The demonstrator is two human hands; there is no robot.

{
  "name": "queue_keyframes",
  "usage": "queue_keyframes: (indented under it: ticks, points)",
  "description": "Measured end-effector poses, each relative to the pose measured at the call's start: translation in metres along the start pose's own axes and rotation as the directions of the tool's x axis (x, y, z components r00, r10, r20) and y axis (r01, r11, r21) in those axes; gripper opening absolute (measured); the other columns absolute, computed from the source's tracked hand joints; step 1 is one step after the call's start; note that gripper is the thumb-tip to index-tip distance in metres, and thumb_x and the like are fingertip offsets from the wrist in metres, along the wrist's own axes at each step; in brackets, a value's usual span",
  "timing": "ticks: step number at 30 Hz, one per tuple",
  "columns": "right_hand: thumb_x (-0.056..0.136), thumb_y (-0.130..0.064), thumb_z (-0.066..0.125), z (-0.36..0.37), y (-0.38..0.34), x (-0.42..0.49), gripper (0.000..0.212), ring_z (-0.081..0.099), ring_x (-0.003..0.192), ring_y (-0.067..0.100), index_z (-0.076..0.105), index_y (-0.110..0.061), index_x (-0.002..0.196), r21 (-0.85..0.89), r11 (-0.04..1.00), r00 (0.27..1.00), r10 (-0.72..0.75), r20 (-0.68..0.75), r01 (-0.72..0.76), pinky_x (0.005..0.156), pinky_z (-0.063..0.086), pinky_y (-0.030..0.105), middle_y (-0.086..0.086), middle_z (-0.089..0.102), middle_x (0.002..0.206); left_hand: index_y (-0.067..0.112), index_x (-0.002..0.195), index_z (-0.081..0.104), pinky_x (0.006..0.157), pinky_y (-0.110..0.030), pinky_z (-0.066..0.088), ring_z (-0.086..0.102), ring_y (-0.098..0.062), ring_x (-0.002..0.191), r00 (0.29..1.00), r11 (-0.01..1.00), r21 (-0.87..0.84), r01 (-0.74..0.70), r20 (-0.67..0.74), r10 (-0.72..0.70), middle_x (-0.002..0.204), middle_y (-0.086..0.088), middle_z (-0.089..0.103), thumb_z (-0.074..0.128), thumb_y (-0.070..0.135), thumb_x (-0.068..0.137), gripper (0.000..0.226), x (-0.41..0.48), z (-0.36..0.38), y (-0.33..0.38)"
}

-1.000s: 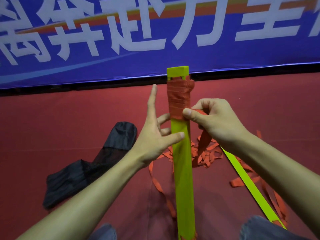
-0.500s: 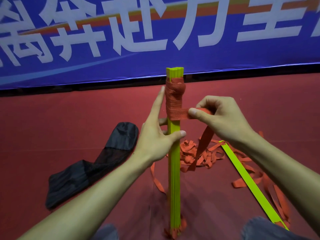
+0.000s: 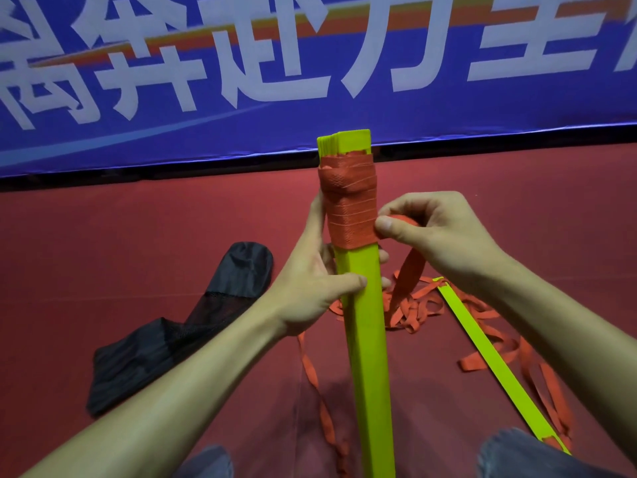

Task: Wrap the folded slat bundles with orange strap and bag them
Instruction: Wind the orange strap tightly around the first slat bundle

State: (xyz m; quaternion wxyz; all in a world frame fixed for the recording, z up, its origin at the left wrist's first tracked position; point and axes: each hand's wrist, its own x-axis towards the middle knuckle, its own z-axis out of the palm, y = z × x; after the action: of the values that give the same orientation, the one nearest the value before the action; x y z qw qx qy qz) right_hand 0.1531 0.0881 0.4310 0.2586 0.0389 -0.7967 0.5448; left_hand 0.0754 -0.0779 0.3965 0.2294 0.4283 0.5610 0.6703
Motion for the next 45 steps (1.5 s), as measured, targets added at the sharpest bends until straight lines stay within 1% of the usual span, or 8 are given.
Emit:
queue_keyframes:
  ticks: [7, 11, 15, 23, 28, 34, 40, 45]
  points:
    - [0.091, -0.022, 0.055, 0.008, -0.004, -0.009, 0.02, 0.046, 0.055, 0.03, 0.072, -0.017, 0.083, 0.296, 0.933, 0.926, 0.085, 0.368, -0.203, 0.051, 0.04, 0.034, 0.01, 0.047, 0.061, 0.056, 0.134, 0.029, 0.047, -0.025, 0.043, 0.069, -0.029, 0.072, 0.994, 0.993, -0.078, 0.089, 0.065, -0.084, 0.092, -0.009, 0.07, 0.047, -0.017, 0.065, 0.102, 0.0, -0.005, 0.0]
    - [0.082, -0.023, 0.061, 0.014, -0.007, -0.007, 0.016, 0.048, 0.053, 0.008, 0.068, -0.009, 0.083, 0.234, 0.96, 0.981, 0.118, 0.156, -0.153, 0.052, 0.041, 0.018, -0.003, 0.058, 0.061, 0.054, 0.138, 0.026, 0.066, -0.042, 0.06, 0.072, -0.037, 0.084, 0.999, 0.995, -0.09, 0.036, -0.005, -0.037, 0.115, -0.01, 0.066, 0.054, -0.013, 0.071, 0.1, 0.001, 0.002, 0.001]
    - [0.085, -0.01, 0.069, 0.017, -0.012, -0.005, 0.011, 0.049, 0.045, -0.005, 0.064, -0.005, 0.078, 0.117, 0.989, 0.994, 0.094, -0.048, -0.088, 0.046, 0.036, 0.007, -0.016, 0.057, 0.048, 0.06, 0.145, 0.004, 0.094, -0.053, 0.056, 0.071, -0.026, 0.103, 0.983, 0.983, 0.183, -0.024, -0.173, 0.056, 0.122, -0.011, 0.067, 0.08, 0.01, 0.072, 0.116, -0.001, 0.009, -0.002]
    - [0.071, -0.018, 0.085, 0.029, -0.018, -0.007, 0.025, 0.049, 0.043, 0.001, 0.064, -0.003, 0.069, -0.062, 0.996, 0.979, 0.058, -0.195, -0.072, 0.041, 0.041, 0.019, -0.004, 0.061, 0.053, 0.047, 0.145, 0.036, 0.071, -0.044, 0.063, 0.074, -0.015, 0.076, 0.928, 0.872, 0.488, 0.041, -0.341, 0.147, 0.096, 0.005, 0.075, 0.088, 0.016, 0.062, 0.103, 0.005, 0.007, -0.001]
    - [0.077, -0.016, 0.08, 0.012, -0.01, -0.002, 0.017, 0.049, 0.052, -0.001, 0.066, -0.009, 0.071, -0.109, 0.994, 0.993, 0.017, -0.114, -0.029, 0.051, 0.046, 0.025, -0.011, 0.06, 0.056, 0.06, 0.146, 0.017, 0.072, -0.043, 0.063, 0.074, -0.019, 0.091, 0.931, 0.924, 0.38, -0.035, -0.323, 0.168, 0.11, 0.002, 0.071, 0.081, -0.01, 0.073, 0.12, 0.003, 0.004, 0.006]
    - [0.076, -0.017, 0.08, 0.004, -0.002, 0.0, 0.015, 0.057, 0.057, 0.011, 0.068, -0.012, 0.069, -0.048, 0.997, 0.993, 0.049, -0.103, -0.054, 0.059, 0.054, 0.056, -0.006, 0.063, 0.06, 0.069, 0.136, 0.019, 0.07, -0.039, 0.061, 0.072, -0.03, 0.099, 0.971, 0.969, 0.229, -0.096, -0.192, 0.142, 0.122, -0.017, 0.064, 0.075, -0.014, 0.077, 0.116, 0.0, -0.001, 0.005]
    - [0.067, -0.025, 0.077, -0.001, -0.003, -0.001, 0.019, 0.06, 0.057, 0.01, 0.069, -0.008, 0.073, 0.044, 0.996, 0.995, 0.084, -0.061, -0.081, 0.047, 0.054, 0.027, -0.005, 0.067, 0.064, 0.055, 0.138, 0.022, 0.067, -0.032, 0.059, 0.074, -0.023, 0.091, 0.985, 0.987, 0.122, -0.1, -0.127, 0.116, 0.102, -0.004, 0.073, 0.067, -0.011, 0.072, 0.105, 0.001, 0.0, 0.002]
    - [0.072, -0.019, 0.07, -0.001, -0.005, -0.003, 0.022, 0.06, 0.059, 0.004, 0.073, -0.009, 0.091, 0.154, 0.978, 0.986, 0.124, 0.112, -0.141, 0.048, 0.045, 0.011, 0.001, 0.069, 0.073, 0.061, 0.135, 0.027, 0.084, -0.072, 0.051, 0.07, -0.039, 0.099, 0.996, 0.997, 0.018, -0.077, -0.04, 0.077, 0.112, -0.01, 0.071, 0.06, -0.018, 0.071, 0.107, -0.001, -0.001, 0.007]
